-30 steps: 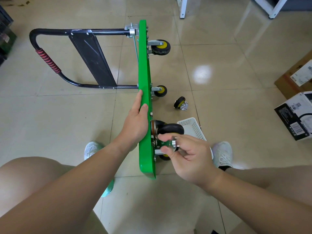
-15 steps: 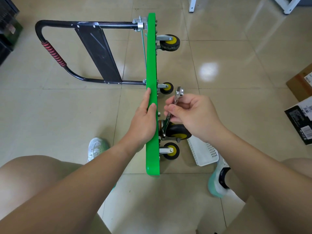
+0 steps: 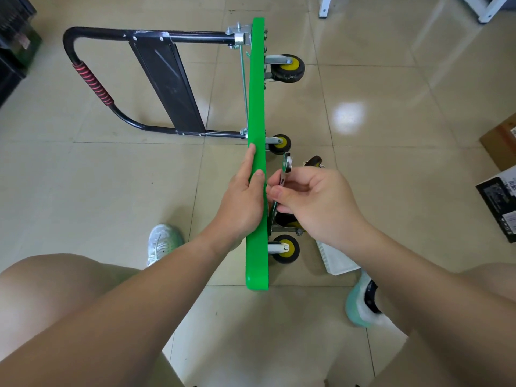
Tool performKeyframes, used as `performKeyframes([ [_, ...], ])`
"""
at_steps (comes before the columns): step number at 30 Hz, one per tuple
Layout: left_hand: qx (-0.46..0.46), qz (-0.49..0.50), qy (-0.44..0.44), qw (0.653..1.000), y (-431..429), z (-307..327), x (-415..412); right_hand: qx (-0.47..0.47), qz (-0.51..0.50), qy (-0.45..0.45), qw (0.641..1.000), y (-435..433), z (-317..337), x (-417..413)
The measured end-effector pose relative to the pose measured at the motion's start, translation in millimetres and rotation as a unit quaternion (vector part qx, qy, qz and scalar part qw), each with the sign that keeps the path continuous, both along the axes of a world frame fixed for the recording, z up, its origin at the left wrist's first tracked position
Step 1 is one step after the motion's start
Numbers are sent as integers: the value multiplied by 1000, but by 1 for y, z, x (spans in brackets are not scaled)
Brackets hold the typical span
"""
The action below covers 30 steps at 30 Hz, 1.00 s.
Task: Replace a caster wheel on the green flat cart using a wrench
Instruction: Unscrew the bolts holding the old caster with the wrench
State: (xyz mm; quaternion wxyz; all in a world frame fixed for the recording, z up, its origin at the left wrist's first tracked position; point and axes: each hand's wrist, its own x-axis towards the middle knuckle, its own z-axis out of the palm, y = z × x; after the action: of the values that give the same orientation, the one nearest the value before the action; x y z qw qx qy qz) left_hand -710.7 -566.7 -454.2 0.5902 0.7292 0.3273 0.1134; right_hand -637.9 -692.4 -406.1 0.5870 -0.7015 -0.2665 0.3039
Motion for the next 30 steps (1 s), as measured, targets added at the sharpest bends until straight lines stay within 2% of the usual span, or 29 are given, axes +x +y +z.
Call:
performKeyframes([
  [7, 15, -2, 22, 1000, -3, 7, -1, 81, 14, -9, 997, -32, -16, -31],
  [9, 16, -1, 20, 1000, -4, 6, 0, 90, 28, -81, 992, -43, -25, -40],
  [12, 14, 3, 5, 1000, -1, 0, 1, 98, 74, -271, 955, -58, -43, -55],
  [15, 14, 1, 4, 1000, -1, -1, 2, 116, 77, -320, 937, -65, -53, -63],
  [17, 14, 2, 5, 1000, -3, 1, 2, 128, 44, -331, 934, -66, -51, -60],
  [21, 9, 1, 9, 1000, -4, 3, 2, 117, -66, -296, 946, -57, -35, -42],
  [23, 10, 4, 10, 1000, -5, 4, 3, 122, -84, -227, 963, -48, -29, -34],
  [26, 10, 7, 17, 1000, -4, 5, 3, 147, -73, -108, 980, -37, -20, -20],
  [30, 18, 4, 20, 1000, -3, 4, 2, 119, -35, -57, 991, -30, -3, -5],
])
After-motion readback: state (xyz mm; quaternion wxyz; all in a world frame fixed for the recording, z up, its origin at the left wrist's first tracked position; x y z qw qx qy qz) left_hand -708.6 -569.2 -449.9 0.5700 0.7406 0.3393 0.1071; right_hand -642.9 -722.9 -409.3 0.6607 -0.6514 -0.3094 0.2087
